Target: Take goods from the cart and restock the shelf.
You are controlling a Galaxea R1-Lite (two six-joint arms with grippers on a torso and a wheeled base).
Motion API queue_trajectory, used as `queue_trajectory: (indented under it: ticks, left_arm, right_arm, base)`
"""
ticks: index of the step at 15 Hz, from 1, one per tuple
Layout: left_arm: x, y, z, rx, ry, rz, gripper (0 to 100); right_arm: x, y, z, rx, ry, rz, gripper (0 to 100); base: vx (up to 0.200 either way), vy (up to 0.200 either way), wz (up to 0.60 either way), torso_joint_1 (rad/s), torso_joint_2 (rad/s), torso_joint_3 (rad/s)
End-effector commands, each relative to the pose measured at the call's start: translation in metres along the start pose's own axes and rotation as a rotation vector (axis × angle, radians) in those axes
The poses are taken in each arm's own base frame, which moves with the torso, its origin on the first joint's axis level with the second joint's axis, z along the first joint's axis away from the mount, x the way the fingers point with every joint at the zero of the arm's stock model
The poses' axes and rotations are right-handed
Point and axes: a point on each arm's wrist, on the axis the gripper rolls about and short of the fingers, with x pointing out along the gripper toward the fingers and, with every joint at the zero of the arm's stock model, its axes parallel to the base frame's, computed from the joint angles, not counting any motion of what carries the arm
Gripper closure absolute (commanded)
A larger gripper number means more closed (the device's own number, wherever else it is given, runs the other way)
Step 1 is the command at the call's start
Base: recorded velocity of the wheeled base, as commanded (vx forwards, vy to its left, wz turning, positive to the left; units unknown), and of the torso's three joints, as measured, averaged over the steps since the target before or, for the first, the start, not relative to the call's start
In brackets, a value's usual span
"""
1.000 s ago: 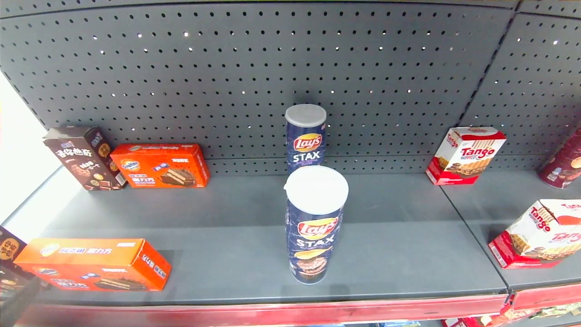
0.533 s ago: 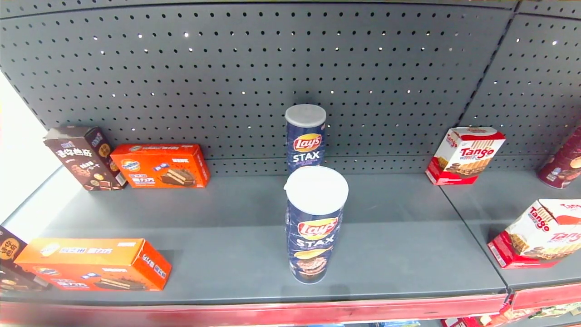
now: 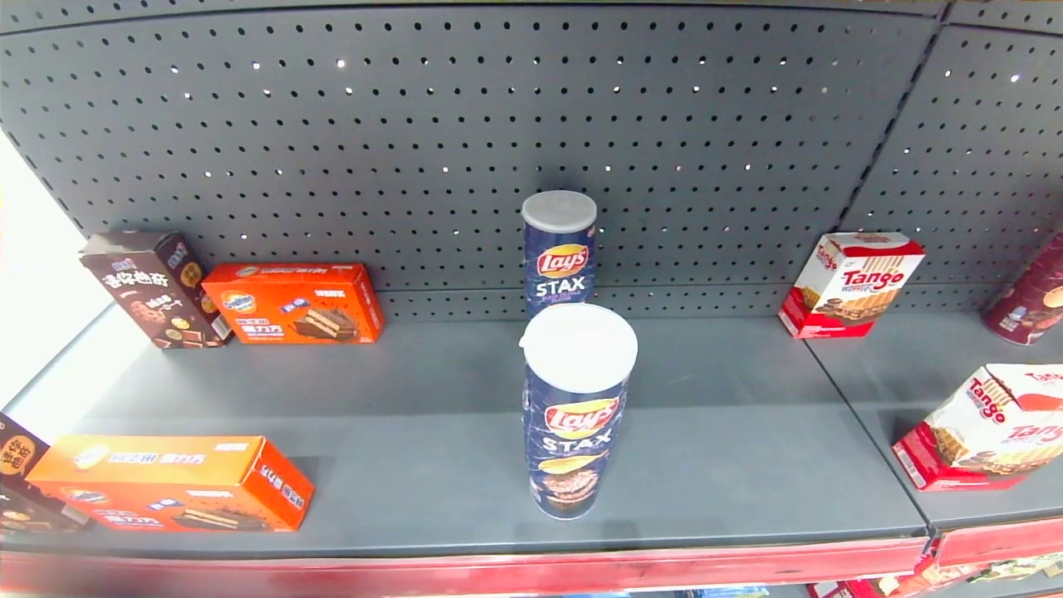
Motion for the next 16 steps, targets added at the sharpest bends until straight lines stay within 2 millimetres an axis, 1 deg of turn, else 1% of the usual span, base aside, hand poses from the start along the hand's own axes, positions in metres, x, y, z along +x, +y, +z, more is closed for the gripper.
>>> queue_trajectory:
  ticks: [1,2,6,9,13,15,16]
  left_arm:
    - [0.0005,-0.0002,0.0003,0.000,0.008,0.003,0]
    - [0.0005,-0.0002,0.0003,0.000,0.008,0.004,0]
    - [0.0014,-0.0002,0.0007,0.001,0.018,0.000,0]
    - [0.0018,-0.0003,0.0009,0.009,0.022,-0.001,0]
    - [0.0046,-0.0009,0.0023,-0.026,0.065,0.012,0]
    - [0.0073,-0.0027,0.0043,-0.031,0.133,0.087,0]
    - [0.0097,-0.0052,0.0060,-0.051,0.209,0.195,0]
  right_arm:
    - [-0.0037,0.0023,-0.0014,0.010,-0.048,-0.077,0]
    - [-0.0054,0.0019,-0.0021,0.009,-0.072,-0.046,0]
    - [-0.0065,0.0022,-0.0024,0.009,-0.089,-0.057,0]
    - [-0.0042,0.0018,-0.0016,0.008,-0.055,-0.045,0]
    - [-0.0069,0.0021,-0.0025,0.016,-0.094,-0.056,0]
    - [-0.0069,0.0021,-0.0025,0.016,-0.094,-0.058,0]
    - [-0.0069,0.0021,-0.0025,0.016,-0.094,-0.058,0]
  base:
    - [0.000,0.000,0.00,0.000,0.00,0.000]
    - [0.000,0.000,0.00,0.000,0.00,0.000]
    - [0.000,0.000,0.00,0.000,0.00,0.000]
    - [0.000,0.000,0.00,0.000,0.00,0.000]
    - [0.000,0.000,0.00,0.000,0.00,0.000]
    - [0.000,0.000,0.00,0.000,0.00,0.000]
    - [0.000,0.000,0.00,0.000,0.00,0.000]
